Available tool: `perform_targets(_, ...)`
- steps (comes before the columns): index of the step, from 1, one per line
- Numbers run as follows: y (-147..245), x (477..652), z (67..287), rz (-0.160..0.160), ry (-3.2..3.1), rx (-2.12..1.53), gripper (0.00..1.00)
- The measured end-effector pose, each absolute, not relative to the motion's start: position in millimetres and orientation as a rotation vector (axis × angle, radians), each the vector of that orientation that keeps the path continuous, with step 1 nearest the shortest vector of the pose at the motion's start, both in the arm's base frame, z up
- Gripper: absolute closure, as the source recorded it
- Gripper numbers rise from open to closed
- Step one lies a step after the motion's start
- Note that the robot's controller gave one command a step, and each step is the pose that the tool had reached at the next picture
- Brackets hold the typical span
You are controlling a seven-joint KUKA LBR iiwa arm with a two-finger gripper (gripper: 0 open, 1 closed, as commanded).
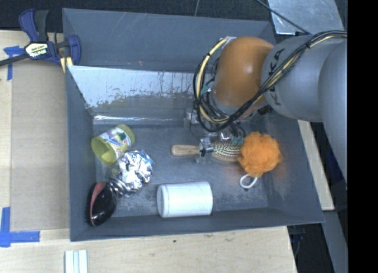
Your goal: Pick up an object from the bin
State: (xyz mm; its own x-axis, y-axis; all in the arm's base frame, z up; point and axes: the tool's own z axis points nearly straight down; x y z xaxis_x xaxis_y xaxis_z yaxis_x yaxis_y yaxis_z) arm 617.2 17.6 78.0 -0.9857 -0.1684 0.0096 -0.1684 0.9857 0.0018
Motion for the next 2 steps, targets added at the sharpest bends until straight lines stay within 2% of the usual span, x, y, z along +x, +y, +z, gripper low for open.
perform_targets(1, 17.2, 619.4, 82.2, -0.001, -3.128, 0.261, 1.00)
perform_targets(2, 73.6, 625.0, 191.2, -0.003, -3.107, 0.529, 1.00)
